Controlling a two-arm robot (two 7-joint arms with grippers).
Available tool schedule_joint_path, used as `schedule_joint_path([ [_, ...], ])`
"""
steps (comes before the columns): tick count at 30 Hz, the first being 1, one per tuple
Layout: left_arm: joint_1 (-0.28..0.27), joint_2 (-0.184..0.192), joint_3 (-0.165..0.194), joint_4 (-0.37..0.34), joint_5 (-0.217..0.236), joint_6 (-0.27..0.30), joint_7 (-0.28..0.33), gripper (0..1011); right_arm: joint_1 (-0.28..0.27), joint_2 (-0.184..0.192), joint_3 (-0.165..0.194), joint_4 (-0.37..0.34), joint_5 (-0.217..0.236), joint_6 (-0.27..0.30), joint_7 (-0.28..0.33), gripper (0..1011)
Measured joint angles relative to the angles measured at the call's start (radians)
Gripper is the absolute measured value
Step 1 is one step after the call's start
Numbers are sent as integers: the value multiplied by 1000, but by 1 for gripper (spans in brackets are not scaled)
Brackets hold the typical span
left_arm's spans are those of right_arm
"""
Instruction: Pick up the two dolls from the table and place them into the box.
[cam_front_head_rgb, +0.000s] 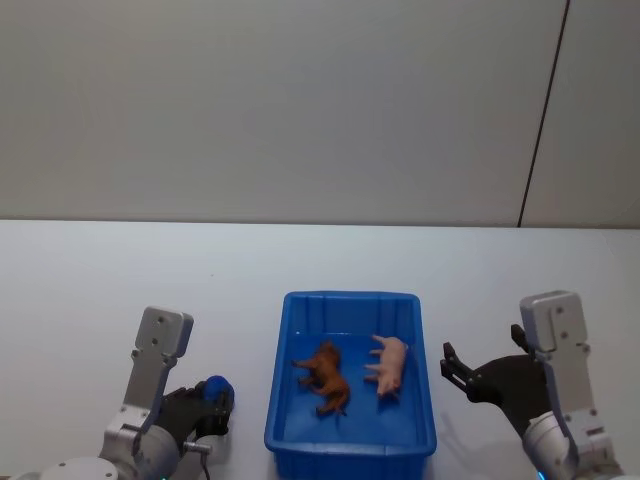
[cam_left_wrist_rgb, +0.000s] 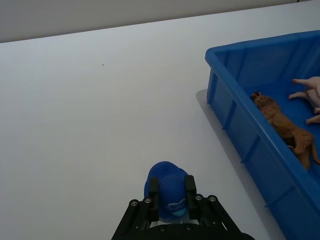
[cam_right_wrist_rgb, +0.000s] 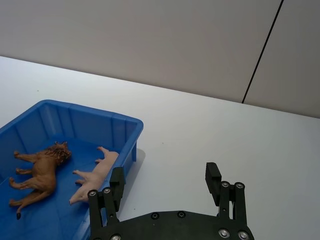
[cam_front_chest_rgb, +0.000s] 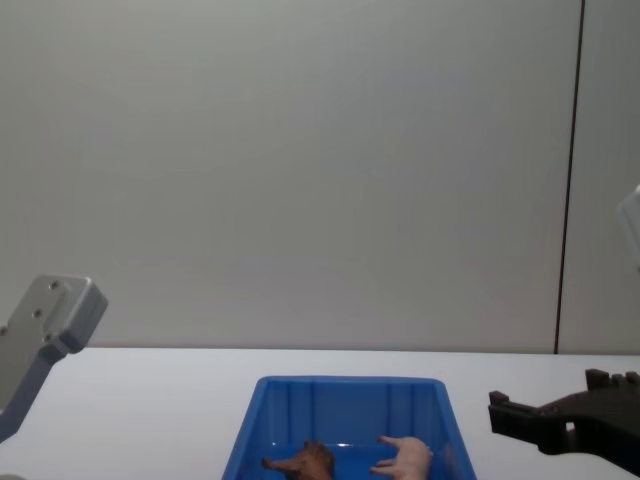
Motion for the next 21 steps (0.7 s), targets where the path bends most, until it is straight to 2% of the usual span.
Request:
schedule_joint_path([
  [10, -1, -3, -1, -4, 17, 2, -1, 234, 0, 0, 0, 0, 0, 0, 0, 1001],
  [21, 5, 6, -6, -77, 68, -41, -16, 177, 0, 0, 0, 0, 0, 0, 0, 1001],
])
